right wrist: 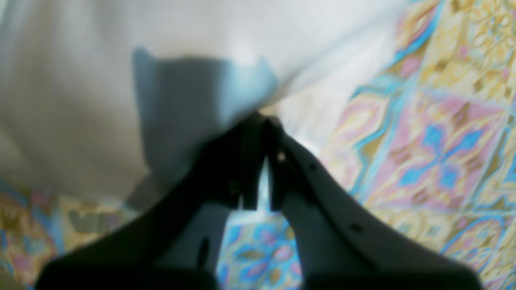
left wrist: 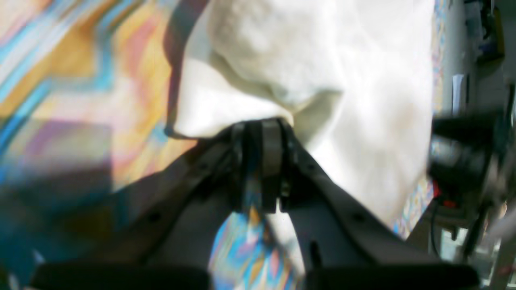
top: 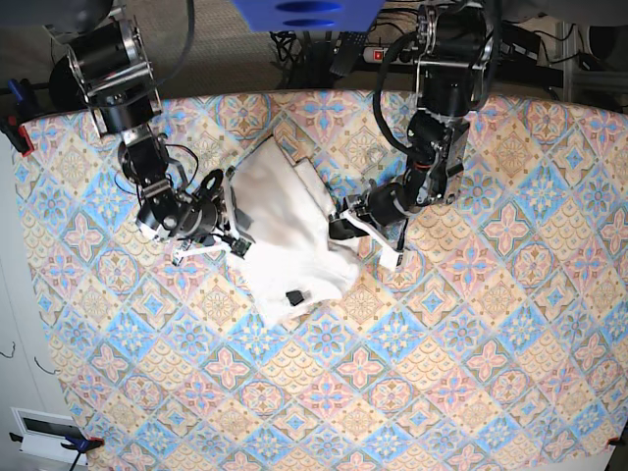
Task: Fold the T-shirt properly
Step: 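Push the bundle with both grippers toward the right gripper's side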
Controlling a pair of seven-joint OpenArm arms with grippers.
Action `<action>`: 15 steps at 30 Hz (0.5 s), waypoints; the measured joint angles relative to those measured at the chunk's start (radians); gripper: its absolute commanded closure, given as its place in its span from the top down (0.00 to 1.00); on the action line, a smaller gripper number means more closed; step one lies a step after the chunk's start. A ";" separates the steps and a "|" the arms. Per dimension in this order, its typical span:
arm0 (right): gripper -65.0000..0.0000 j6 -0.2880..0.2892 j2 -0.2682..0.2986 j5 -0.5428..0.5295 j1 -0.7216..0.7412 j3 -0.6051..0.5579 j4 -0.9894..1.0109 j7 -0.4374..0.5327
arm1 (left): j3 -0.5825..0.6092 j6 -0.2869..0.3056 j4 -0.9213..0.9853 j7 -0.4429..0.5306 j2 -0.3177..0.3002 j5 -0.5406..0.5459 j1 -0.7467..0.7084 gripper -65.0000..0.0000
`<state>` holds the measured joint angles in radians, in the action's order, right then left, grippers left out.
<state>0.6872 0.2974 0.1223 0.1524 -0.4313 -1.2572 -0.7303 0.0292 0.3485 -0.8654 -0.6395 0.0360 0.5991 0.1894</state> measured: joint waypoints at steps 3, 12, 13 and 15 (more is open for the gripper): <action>0.06 0.009 0.041 0.004 -0.048 0.002 -0.078 -0.023 | 0.060 0.000 0.086 0.071 0.005 -0.024 0.067 0.08; 0.06 0.015 0.082 0.013 -0.141 0.167 -0.239 -0.081 | 0.174 -0.019 0.192 0.118 0.045 -0.050 0.172 0.08; 0.06 0.016 0.086 0.013 -0.142 0.185 -0.249 -0.087 | 0.176 -0.019 0.193 0.098 0.044 -0.050 0.180 0.08; 0.06 0.015 0.089 0.017 -0.140 0.209 -0.277 -0.090 | 0.177 -0.022 0.192 0.087 0.047 -0.060 0.193 0.08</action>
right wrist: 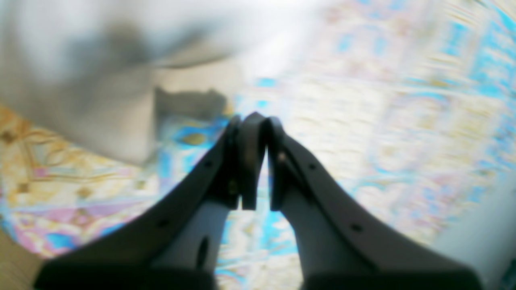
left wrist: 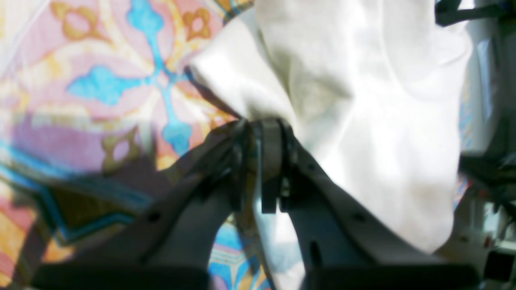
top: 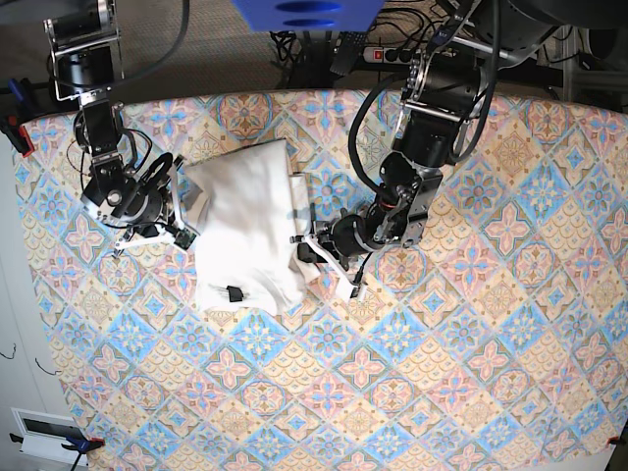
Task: Fold the T-shirt properly
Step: 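Push the bundle with both grippers toward the right gripper's side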
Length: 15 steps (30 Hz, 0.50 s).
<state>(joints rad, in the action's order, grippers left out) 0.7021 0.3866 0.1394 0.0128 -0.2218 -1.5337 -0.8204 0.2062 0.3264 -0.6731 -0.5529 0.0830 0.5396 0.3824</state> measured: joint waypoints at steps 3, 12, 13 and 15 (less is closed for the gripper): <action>0.06 0.000 -0.003 -0.008 -0.008 0.016 -0.056 0.011 | 0.002 -0.014 -0.079 -0.032 -0.022 -0.009 -0.024 0.08; 0.06 0.000 -0.007 -0.008 -0.121 0.036 -0.246 0.008 | 0.005 -0.015 -0.434 -0.093 -0.085 -0.010 -0.145 0.08; 0.06 0.000 -0.011 -0.008 -0.128 0.035 -0.247 0.007 | 0.006 -0.014 -0.434 -0.095 -0.072 -0.013 -0.145 0.08; 0.06 0.000 -0.042 -0.001 -0.144 0.035 -0.247 -0.004 | 0.006 -0.018 -0.430 -0.094 -0.040 -0.020 -0.145 0.09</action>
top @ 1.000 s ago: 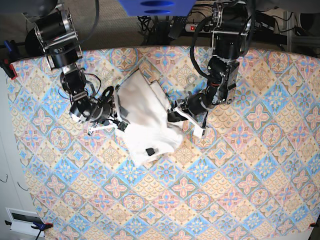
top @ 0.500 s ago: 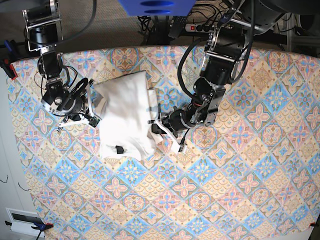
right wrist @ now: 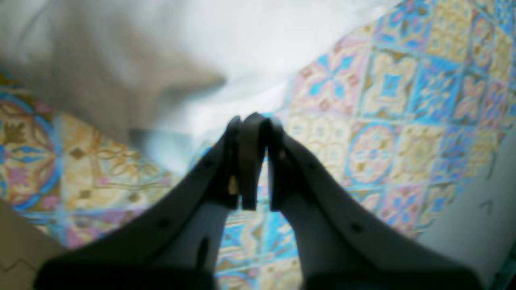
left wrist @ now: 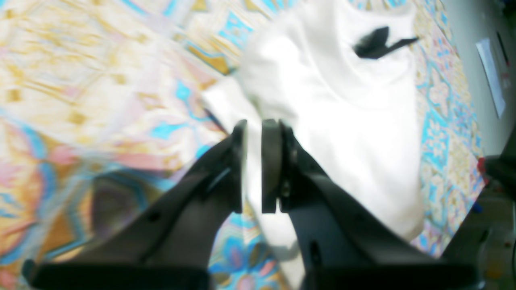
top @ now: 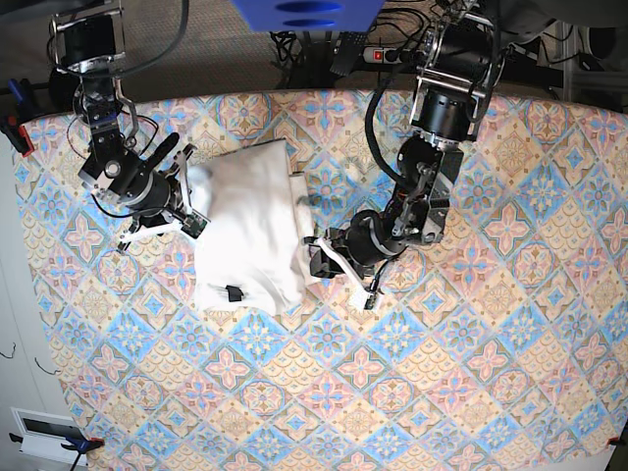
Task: Fold the T-shirt properly
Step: 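Push the bundle with both grippers toward the right gripper's side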
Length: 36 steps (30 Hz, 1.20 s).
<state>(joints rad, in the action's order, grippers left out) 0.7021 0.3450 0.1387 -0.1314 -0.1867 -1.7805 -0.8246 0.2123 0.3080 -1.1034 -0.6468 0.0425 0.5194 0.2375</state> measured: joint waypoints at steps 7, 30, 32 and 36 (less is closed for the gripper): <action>0.06 0.000 -0.062 -0.008 0.000 -0.004 0.007 0.011 | 0.084 0.004 0.151 0.025 0.080 0.004 0.096 0.08; 0.06 0.001 -0.137 -0.011 0.116 -0.003 0.330 0.032 | 0.113 -0.072 0.267 0.113 -0.009 0.019 0.067 0.08; 0.06 0.002 -0.134 -0.011 0.139 0.003 0.385 0.063 | 0.113 -0.072 0.267 0.113 -0.010 0.019 0.067 0.08; 0.06 0.005 -0.131 -0.016 0.169 0.012 0.451 0.116 | 0.113 -0.072 0.267 0.112 -0.010 0.015 0.067 0.08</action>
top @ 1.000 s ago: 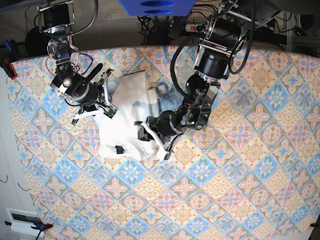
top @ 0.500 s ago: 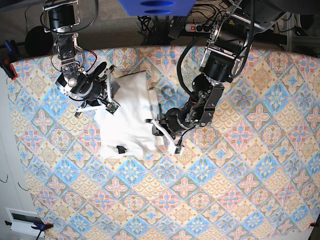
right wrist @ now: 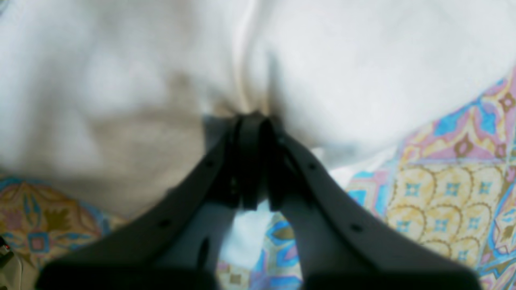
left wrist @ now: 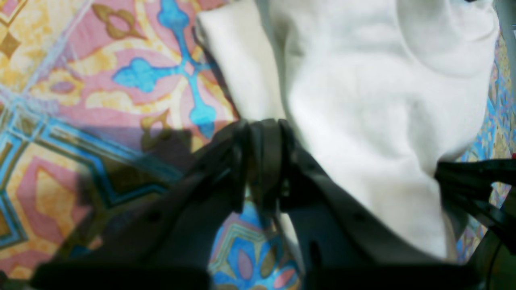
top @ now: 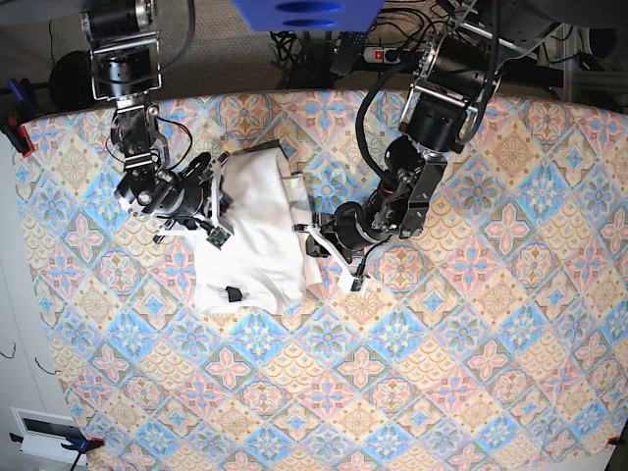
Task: Fold the T-shirt properly
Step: 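Push the bundle with both grippers toward the right gripper's side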
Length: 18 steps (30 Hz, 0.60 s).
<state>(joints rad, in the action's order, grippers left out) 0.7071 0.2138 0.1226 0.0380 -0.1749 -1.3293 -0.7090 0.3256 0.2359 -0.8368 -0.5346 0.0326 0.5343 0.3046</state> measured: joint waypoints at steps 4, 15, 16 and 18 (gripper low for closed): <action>0.06 0.003 -0.006 -0.015 -0.009 0.045 0.003 0.011 | 0.000 0.000 0.000 0.008 0.000 0.004 -0.008 0.08; 0.06 0.002 -0.007 0.005 -0.130 -0.002 -0.278 -0.103 | -0.032 -0.008 -0.402 -0.037 -0.104 -0.002 -0.172 0.05; 0.06 0.000 -0.010 0.009 -0.132 -0.016 -0.297 -0.114 | -0.069 -0.008 -0.438 -0.052 -0.108 -0.005 -0.192 0.05; 0.06 -0.008 -0.024 0.014 -0.119 -0.038 -0.330 -0.133 | -0.156 -0.006 -0.515 -0.105 -0.108 -0.002 -0.238 0.05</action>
<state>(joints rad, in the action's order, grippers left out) 0.6994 0.1898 0.1371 -0.0807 -0.2127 -1.6592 -0.8421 0.1692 0.2298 -1.3518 -0.6392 -0.0750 0.5327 0.0662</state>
